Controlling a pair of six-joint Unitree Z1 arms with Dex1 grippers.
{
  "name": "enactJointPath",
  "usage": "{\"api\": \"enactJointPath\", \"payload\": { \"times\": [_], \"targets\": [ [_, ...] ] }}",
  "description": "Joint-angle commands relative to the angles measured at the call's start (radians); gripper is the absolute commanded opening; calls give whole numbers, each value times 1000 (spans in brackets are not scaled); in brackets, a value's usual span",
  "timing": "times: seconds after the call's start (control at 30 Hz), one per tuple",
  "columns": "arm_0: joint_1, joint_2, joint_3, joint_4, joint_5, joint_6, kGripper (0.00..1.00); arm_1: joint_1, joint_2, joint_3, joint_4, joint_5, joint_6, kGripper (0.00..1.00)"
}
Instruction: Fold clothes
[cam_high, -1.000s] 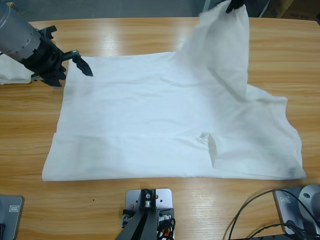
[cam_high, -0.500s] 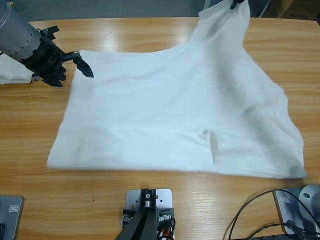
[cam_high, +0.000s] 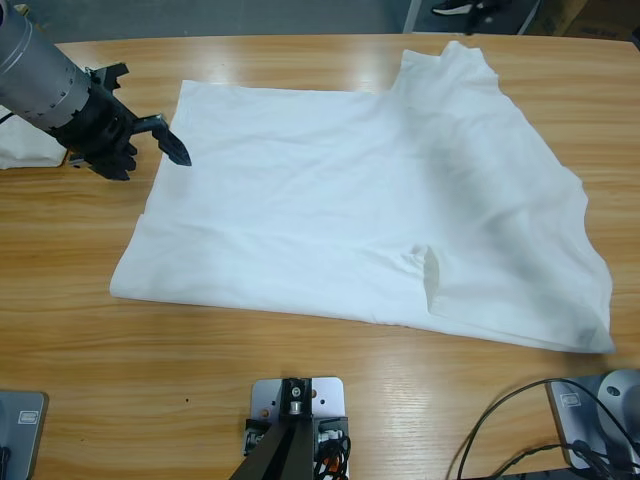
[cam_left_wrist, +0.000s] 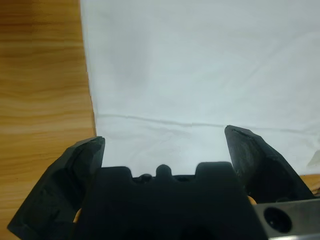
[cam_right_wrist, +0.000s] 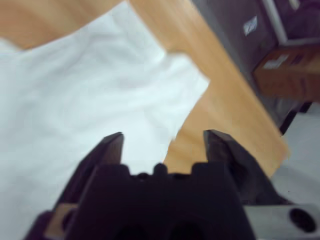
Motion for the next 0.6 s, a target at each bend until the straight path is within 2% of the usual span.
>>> {"api": "enactJointPath", "payload": {
  "times": [0.03,0.1,0.23,0.37,0.5,0.6],
  "targets": [
    [-75,-35,159,-90,-26,129,938,103,-571,849,-142,51,369,987],
    [-79,-42,209,-139,-25,151,941,145,-651,1006,-217,66,478,987],
    [-74,-17,206,-167,6,51,941,167,-705,1094,-278,82,618,989],
    [-74,104,156,-173,8,-71,945,168,-598,1132,-435,84,701,987],
    [-74,234,51,-173,27,-123,945,160,-413,1162,-652,100,806,987],
    [-74,288,-24,-173,27,-135,945,114,-358,1188,-714,119,840,987]
  ]
}}
